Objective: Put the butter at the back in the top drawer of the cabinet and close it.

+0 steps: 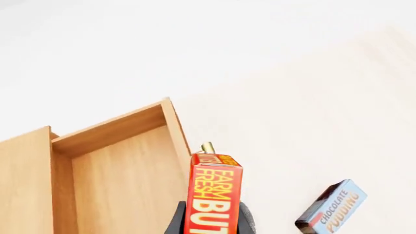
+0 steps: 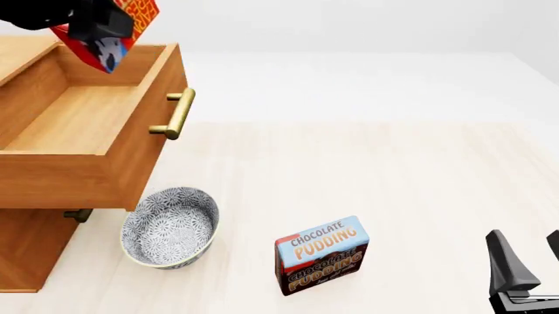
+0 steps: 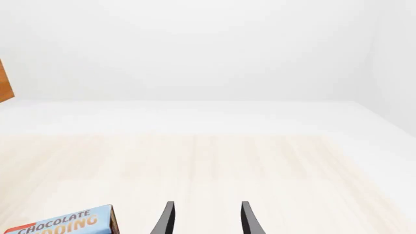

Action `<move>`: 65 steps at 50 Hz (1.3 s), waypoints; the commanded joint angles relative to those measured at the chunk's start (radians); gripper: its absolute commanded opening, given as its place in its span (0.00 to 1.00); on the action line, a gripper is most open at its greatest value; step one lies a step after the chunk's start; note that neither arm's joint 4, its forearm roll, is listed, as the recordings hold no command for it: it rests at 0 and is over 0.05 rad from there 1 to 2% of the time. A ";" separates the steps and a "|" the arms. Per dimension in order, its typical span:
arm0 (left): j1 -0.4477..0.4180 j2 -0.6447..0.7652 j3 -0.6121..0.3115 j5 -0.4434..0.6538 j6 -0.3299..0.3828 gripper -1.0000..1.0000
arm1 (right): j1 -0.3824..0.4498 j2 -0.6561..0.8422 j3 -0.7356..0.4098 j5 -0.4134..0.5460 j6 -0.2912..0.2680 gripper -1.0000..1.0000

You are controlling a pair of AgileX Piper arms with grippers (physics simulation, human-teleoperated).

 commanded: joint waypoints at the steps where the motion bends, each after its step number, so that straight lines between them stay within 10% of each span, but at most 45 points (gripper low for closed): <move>1: 0.078 -0.027 -0.028 0.025 0.016 0.00 | 0.000 0.000 0.000 0.000 0.000 1.00; 65: 0.249 -0.034 0.285 -0.156 0.019 0.00 | 0.000 0.000 0.000 0.000 0.000 1.00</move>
